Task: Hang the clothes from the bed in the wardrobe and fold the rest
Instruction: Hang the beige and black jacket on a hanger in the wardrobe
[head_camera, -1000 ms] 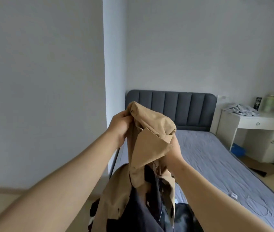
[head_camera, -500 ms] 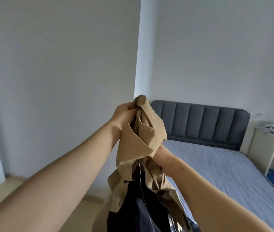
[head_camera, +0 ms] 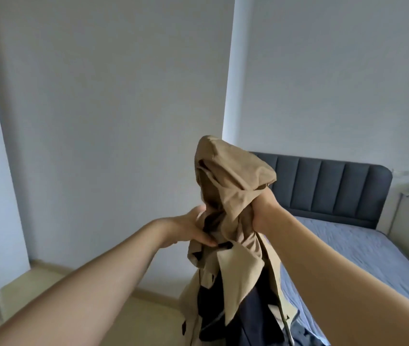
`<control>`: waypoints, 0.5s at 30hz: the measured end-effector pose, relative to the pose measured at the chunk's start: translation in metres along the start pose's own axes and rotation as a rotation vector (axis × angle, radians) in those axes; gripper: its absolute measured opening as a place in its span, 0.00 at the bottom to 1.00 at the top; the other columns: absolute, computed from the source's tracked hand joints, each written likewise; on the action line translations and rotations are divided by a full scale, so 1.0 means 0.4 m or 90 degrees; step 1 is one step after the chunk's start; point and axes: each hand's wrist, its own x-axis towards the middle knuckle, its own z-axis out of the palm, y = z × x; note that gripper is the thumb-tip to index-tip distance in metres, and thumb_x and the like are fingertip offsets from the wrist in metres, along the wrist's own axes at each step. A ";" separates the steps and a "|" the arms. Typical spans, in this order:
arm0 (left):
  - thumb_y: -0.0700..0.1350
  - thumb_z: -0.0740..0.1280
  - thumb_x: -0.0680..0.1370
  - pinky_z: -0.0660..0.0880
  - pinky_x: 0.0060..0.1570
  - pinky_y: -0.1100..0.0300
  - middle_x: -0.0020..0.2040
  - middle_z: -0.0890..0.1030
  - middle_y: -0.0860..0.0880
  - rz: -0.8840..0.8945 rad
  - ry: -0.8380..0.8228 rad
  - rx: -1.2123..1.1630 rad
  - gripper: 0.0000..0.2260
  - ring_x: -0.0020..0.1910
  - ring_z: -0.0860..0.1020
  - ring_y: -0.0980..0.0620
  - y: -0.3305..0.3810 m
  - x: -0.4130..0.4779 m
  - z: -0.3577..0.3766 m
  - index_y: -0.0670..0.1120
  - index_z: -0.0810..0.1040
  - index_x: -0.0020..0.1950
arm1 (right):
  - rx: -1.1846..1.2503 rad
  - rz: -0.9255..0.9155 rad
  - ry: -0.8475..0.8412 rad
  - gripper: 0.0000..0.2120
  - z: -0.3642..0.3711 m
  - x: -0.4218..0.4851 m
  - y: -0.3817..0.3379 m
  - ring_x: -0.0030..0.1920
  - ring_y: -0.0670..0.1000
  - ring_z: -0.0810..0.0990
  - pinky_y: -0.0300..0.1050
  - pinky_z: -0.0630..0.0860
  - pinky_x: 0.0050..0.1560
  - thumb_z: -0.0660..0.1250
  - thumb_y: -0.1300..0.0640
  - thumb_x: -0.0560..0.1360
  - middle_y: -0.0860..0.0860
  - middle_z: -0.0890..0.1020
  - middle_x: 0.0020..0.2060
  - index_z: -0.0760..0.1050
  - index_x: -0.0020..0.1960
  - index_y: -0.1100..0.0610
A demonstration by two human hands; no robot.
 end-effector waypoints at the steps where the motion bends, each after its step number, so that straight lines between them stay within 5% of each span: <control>1: 0.47 0.71 0.73 0.75 0.54 0.60 0.51 0.77 0.67 0.014 -0.015 0.009 0.23 0.59 0.74 0.63 -0.014 -0.007 -0.003 0.62 0.66 0.61 | 0.011 0.004 -0.012 0.15 0.009 -0.007 -0.006 0.35 0.52 0.72 0.44 0.69 0.38 0.56 0.51 0.80 0.54 0.73 0.34 0.71 0.40 0.57; 4: 0.50 0.67 0.76 0.73 0.60 0.51 0.51 0.81 0.57 -0.021 0.014 -0.064 0.11 0.54 0.78 0.54 -0.048 -0.015 -0.008 0.54 0.74 0.58 | 0.044 0.003 -0.070 0.17 0.031 -0.017 -0.009 0.35 0.52 0.75 0.42 0.72 0.37 0.57 0.46 0.79 0.54 0.76 0.33 0.73 0.40 0.56; 7: 0.41 0.62 0.79 0.78 0.47 0.55 0.43 0.82 0.46 0.024 0.083 -0.231 0.06 0.41 0.79 0.50 -0.049 -0.014 -0.011 0.43 0.78 0.50 | 0.031 0.017 -0.067 0.18 0.040 -0.018 0.003 0.26 0.48 0.73 0.38 0.68 0.27 0.59 0.44 0.77 0.49 0.74 0.20 0.70 0.34 0.54; 11: 0.36 0.53 0.79 0.71 0.27 0.64 0.28 0.77 0.47 -0.004 0.224 -0.333 0.15 0.26 0.75 0.53 -0.023 -0.021 -0.014 0.42 0.73 0.35 | 0.049 0.032 0.004 0.16 0.028 -0.003 0.037 0.30 0.47 0.72 0.40 0.70 0.34 0.62 0.45 0.76 0.48 0.73 0.19 0.70 0.34 0.54; 15: 0.42 0.58 0.79 0.77 0.33 0.62 0.37 0.84 0.46 -0.023 0.164 -0.398 0.10 0.36 0.82 0.51 -0.019 -0.026 0.010 0.44 0.78 0.46 | 0.073 0.033 0.001 0.15 0.014 0.006 0.031 0.29 0.47 0.73 0.40 0.71 0.35 0.61 0.47 0.76 0.47 0.74 0.20 0.70 0.33 0.53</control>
